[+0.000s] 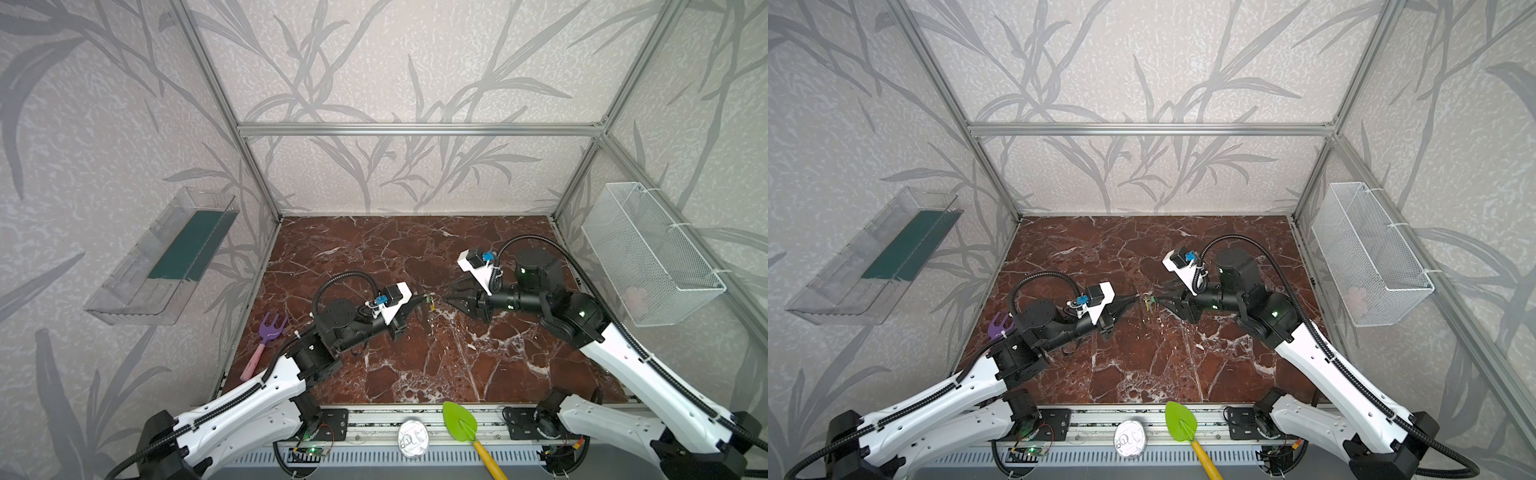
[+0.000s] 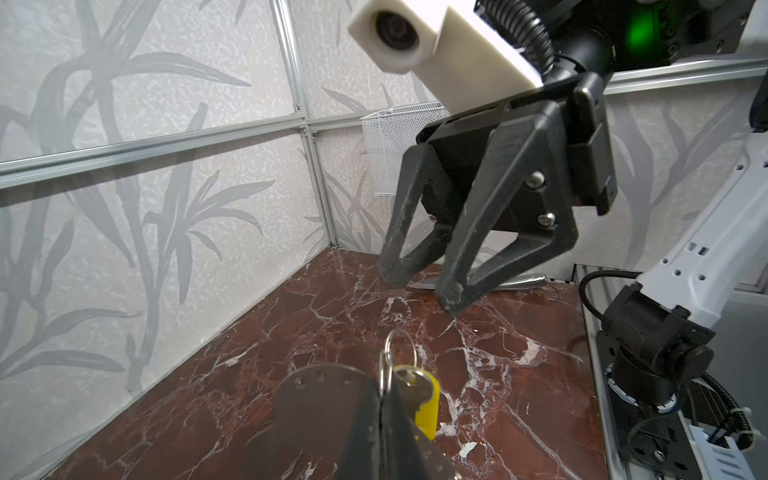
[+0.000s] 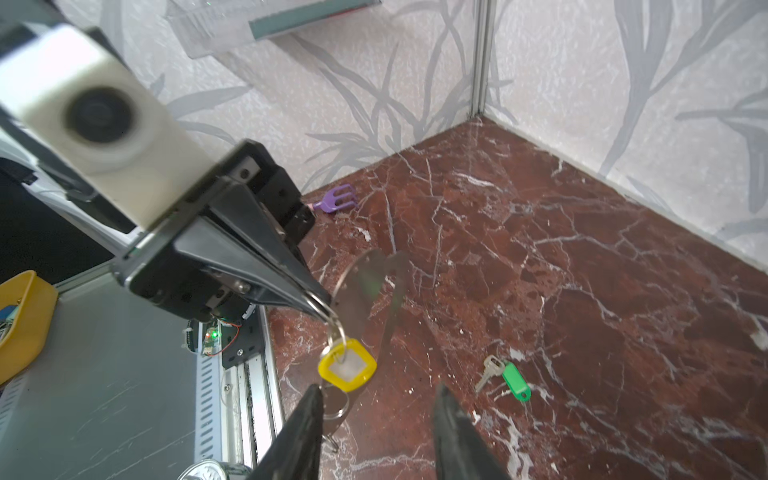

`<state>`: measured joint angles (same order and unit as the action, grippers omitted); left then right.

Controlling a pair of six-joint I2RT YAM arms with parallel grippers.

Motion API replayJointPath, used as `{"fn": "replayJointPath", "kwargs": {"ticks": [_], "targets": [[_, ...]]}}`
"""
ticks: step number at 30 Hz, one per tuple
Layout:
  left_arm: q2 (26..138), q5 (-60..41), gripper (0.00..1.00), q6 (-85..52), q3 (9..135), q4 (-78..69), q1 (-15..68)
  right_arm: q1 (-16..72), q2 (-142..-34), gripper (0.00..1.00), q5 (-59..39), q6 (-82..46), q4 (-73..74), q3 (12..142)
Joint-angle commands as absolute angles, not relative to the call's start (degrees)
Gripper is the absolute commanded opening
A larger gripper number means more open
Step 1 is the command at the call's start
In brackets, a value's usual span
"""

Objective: Put the keys on the keyring

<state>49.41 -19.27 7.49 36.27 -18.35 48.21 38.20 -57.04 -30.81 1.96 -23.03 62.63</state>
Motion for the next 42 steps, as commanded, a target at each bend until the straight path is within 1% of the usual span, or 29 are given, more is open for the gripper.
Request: {"fn": "replayJointPath", "kwargs": {"ticks": [1, 3, 7, 12, 15, 18, 23, 30, 32, 34, 37, 40, 41, 42], "targets": [[50.6, -25.9, 0.00, 7.1, 40.3, -17.7, 47.2, 38.2, -55.2, 0.47, -34.1, 4.6, -14.6, 60.0], [51.6, -29.7, 0.00, 5.4, 41.2, -18.3, 45.6, 38.2, -54.6, 0.50, -35.9, 5.5, -12.3, 58.8], [53.0, -38.0, 0.00, 0.7, 42.1, -22.0, 42.5, 38.2, -54.7, 0.51, -38.9, 6.1, -10.2, 57.4], [54.0, -42.1, 0.00, -2.1, 42.0, -25.4, 41.5, 38.2, -53.8, 0.50, -39.5, 4.9, -6.4, 55.2], [54.5, -43.6, 0.00, -3.3, 41.7, -27.0, 41.3, 38.2, -53.7, 0.47, -40.3, 4.2, -4.4, 54.5], [54.7, -44.4, 0.00, -3.9, 41.7, -27.6, 41.2, 38.2, -54.2, 0.41, -40.6, 3.7, -3.3, 54.4], [54.4, -44.3, 0.00, -4.2, 41.2, -28.2, 41.1, 38.2, -54.9, 0.27, -42.1, 3.5, -2.7, 54.6], [54.1, -43.9, 0.00, -4.4, 40.7, -29.5, 41.0, 38.2, -55.3, 0.17, -44.5, 3.5, -3.2, 54.8], [54.1, -43.9, 0.00, -4.4, 40.6, -29.8, 41.1, 38.2, -55.3, 0.16, -45.0, 3.4, -3.2, 54.7], [54.1, -43.9, 0.00, -4.5, 40.6, -30.1, 41.0, 38.2, -55.5, 0.12, -45.2, 3.5, -3.5, 54.8], [54.2, -43.8, 0.00, -4.6, 40.6, -30.2, 41.0, 38.3, -55.7, 0.10, -45.6, 3.6, -3.6, 55.0], [54.4, -43.9, 0.00, -4.7, 40.8, -30.3, 41.0, 38.3, -55.9, 0.05, -46.1, 3.7, -3.6, 55.4], [54.6, -43.9, 0.00, -4.8, 40.7, -30.4, 41.0, 38.3, -55.9, 0.01, -46.1, 3.6, -3.7, 55.5], [54.7, -44.0, 0.00, -4.9, 40.7, -30.5, 41.0, 38.3, -55.9, 0.00, -46.1, 3.6, -3.6, 55.6]]}}
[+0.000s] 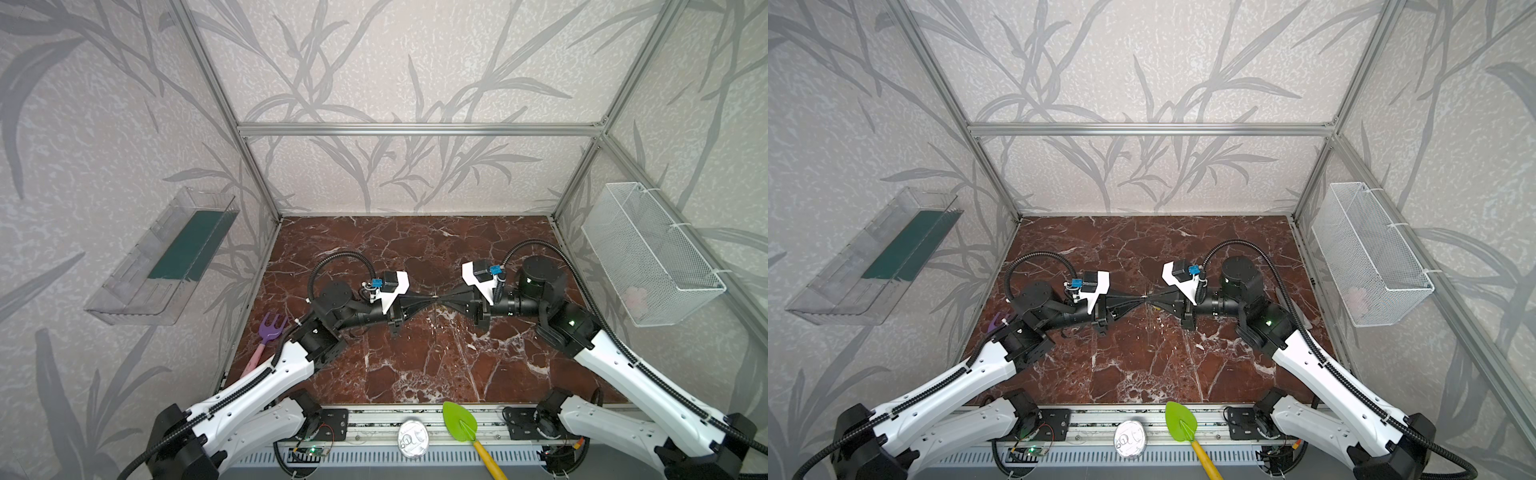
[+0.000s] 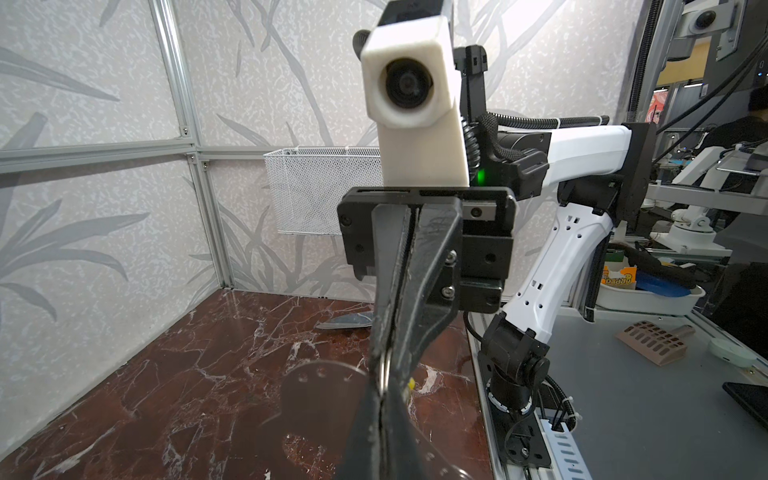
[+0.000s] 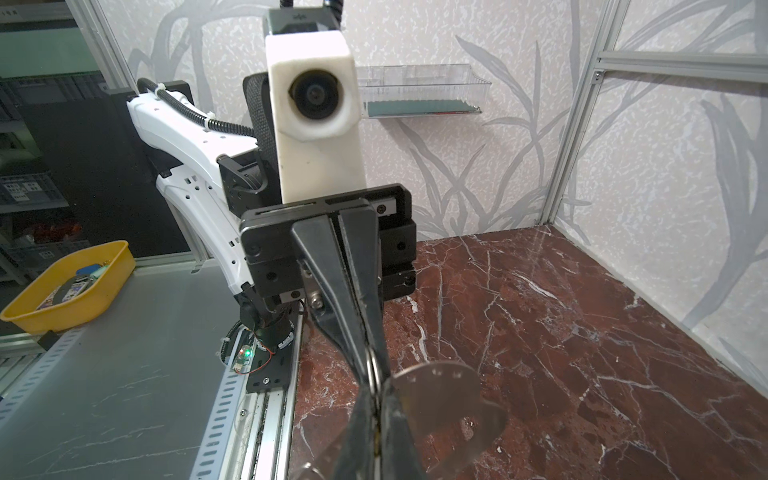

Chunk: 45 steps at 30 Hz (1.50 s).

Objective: Put the keys on the keyring

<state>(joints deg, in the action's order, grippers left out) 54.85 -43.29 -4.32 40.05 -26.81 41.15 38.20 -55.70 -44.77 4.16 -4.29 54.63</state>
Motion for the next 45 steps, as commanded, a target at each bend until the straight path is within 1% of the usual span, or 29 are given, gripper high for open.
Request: {"fn": "replayJointPath", "kwargs": {"ticks": [1, 4, 7, 11, 14, 17, 24, 28, 30, 38, 45], "targets": [[54.8, -43.9, 0.00, -4.9, 40.7, -30.4, 41.0, 38.3, -56.0, 0.00, -46.3, 3.8, -3.8, 55.7], [54.9, -43.1, 0.00, -4.8, 40.7, -29.6, 41.0, 38.3, -56.2, 0.00, -46.0, 4.5, -4.9, 56.4], [53.8, -39.8, 0.01, -2.8, 41.2, -23.3, 41.0, 38.3, -56.2, 0.00, -42.9, 6.6, -8.7, 58.1], [48.2, -28.8, 0.13, 1.8, 40.2, -12.6, 41.0, 38.3, -57.3, 0.00, -37.4, 10.7, -15.8, 61.9], [45.0, -20.7, 0.16, 5.0, 41.3, -4.3, 41.0, 38.4, -59.1, 0.00, -34.3, 13.6, -20.2, 64.8], [44.6, -17.3, 0.18, 7.8, 45.0, 3.4, 41.3, 38.8, -61.2, 0.00, -33.1, 17.0, -23.7, 67.9], [48.3, -14.3, 0.18, 14.9, 54.4, 13.2, 45.2, 41.4, -68.6, 0.00, -29.6, 29.7, -37.4, 78.4], [50.9, -17.5, 0.18, 18.2, 59.4, 18.8, 46.7, 41.7, -72.1, 0.00, -29.1, 34.6, -42.5, 83.3], [51.7, -19.4, 0.18, 18.9, 60.8, 20.2, 47.0, 41.7, -73.1, 0.00, -30.4, 36.9, -44.3, 84.9], [52.8, -20.2, 0.21, 20.3, 62.1, 20.9, 47.5, 41.9, -74.3, 0.00, -35.9, 40.2, -46.4, 87.2], [54.6, -21.1, 0.23, 21.0, 63.4, 20.8, 47.7, 42.6, -74.0, 0.00, -38.2, 40.6, -46.1, 87.4]]}}
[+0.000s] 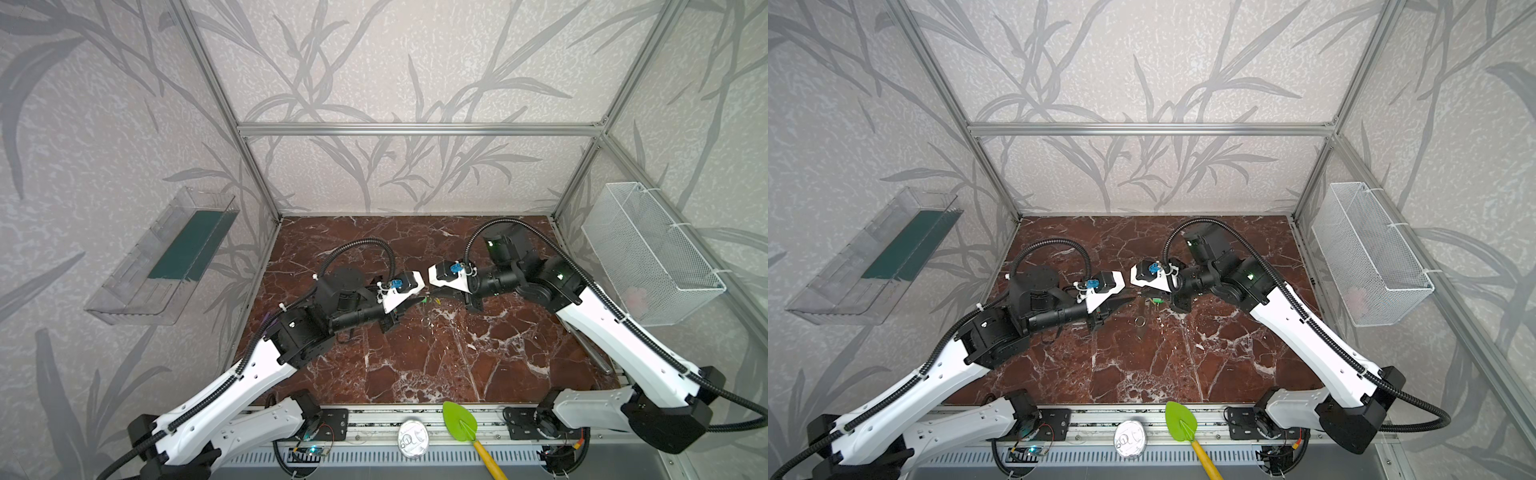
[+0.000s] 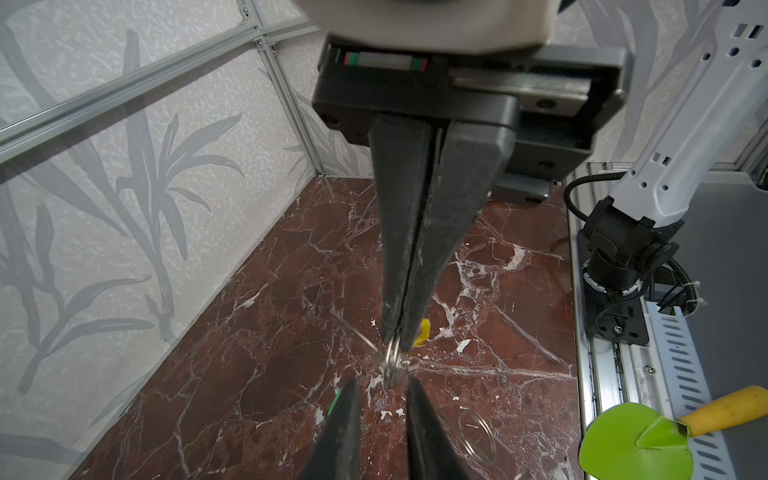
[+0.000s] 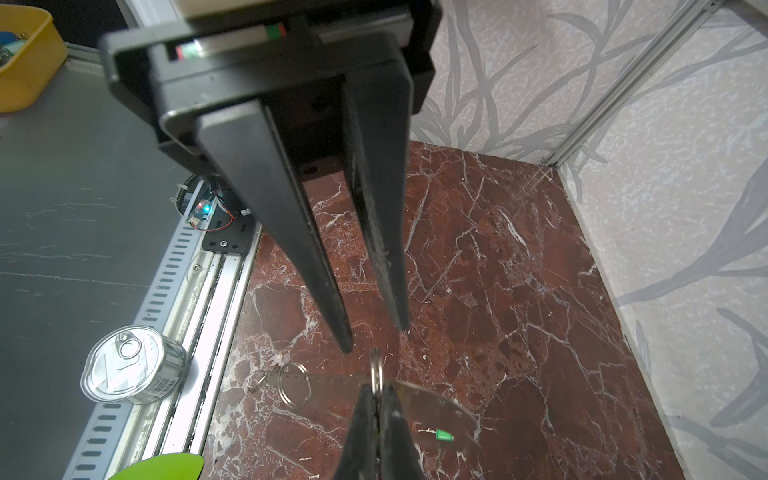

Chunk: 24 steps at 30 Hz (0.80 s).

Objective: Put the keys on the keyring

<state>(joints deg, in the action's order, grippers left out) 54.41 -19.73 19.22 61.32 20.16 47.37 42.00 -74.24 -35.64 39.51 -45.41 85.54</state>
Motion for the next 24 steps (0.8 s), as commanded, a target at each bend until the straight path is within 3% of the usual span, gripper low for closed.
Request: {"fn": "replayJointPath", "kwargs": {"ticks": [1, 10, 24], "targets": [[54.8, -21.3, 0.24, 21.1, 63.4, 20.7, 47.7, 42.7, -73.9, 0.00, -38.4, 40.6, -46.0, 87.4], [56.1, -22.2, 0.23, 21.4, 64.2, 21.6, 48.0, 43.1, -73.0, 0.00, -39.6, 40.8, -45.7, 87.0], [59.4, -23.0, 0.08, 22.5, 65.9, 24.9, 48.4, 43.1, -71.1, 0.00, -41.0, 39.4, -42.3, 84.3]]}}
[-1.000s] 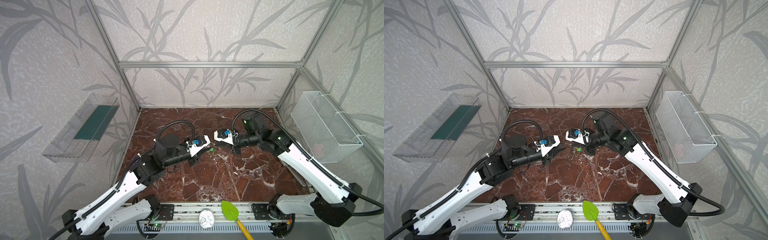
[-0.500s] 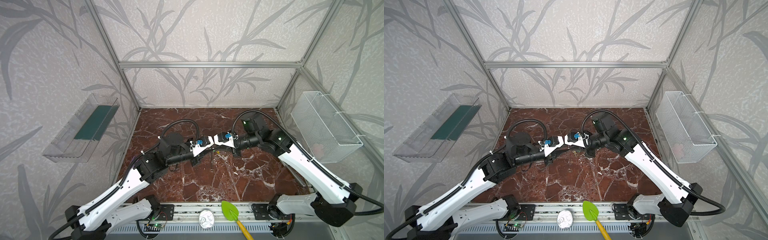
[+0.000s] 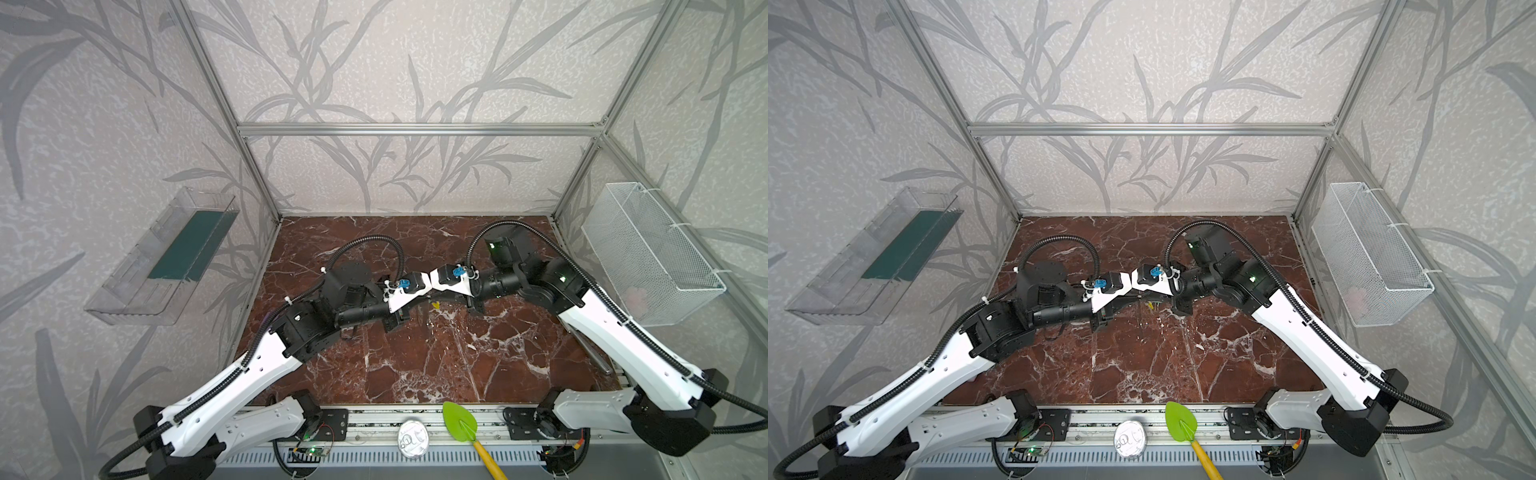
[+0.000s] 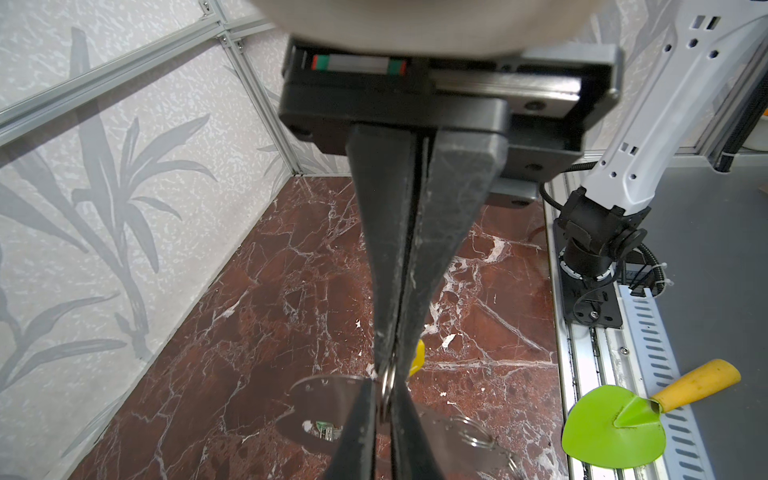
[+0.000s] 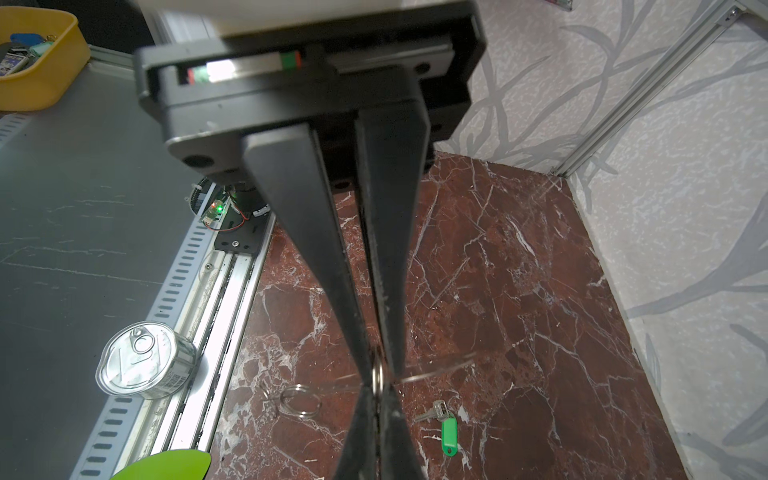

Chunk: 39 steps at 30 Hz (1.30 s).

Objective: Put the keys on the keyring

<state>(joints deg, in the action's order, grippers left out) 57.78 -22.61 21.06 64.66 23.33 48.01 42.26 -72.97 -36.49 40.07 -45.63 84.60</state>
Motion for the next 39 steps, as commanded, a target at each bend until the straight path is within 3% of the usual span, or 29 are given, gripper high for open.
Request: {"fn": "replayJointPath", "kwargs": {"ticks": [1, 3, 12, 17, 27, 35, 39], "targets": [[59.7, -23.1, 0.05, 22.6, 66.0, 25.3, 48.4, 43.1, -70.9, 0.00, -41.1, 39.2, -42.0, 84.1], [60.2, -23.3, 0.00, 22.9, 66.0, 25.6, 48.3, 43.1, -70.4, 0.00, -41.0, 38.9, -41.5, 83.5], [58.4, -19.6, 0.00, 21.0, 59.0, 14.4, 48.2, 43.1, -66.7, 0.01, -36.4, 33.1, -34.3, 78.3], [57.3, -19.8, 0.00, 17.9, 55.2, 6.9, 48.1, 43.1, -63.2, 0.22, -32.3, 26.3, -26.9, 72.2], [54.0, -18.9, 0.00, 12.5, 47.8, -6.0, 48.0, 43.1, -53.8, 0.38, -24.3, 13.5, -15.4, 58.4], [53.7, -20.6, 0.00, 11.2, 46.6, -8.6, 48.0, 43.2, -56.0, 0.40, -24.1, 11.6, -13.8, 56.3], [53.0, -21.2, 0.00, 11.0, 46.4, -9.1, 48.0, 43.1, -57.4, 0.35, -23.6, 11.7, -13.1, 56.3]]}}
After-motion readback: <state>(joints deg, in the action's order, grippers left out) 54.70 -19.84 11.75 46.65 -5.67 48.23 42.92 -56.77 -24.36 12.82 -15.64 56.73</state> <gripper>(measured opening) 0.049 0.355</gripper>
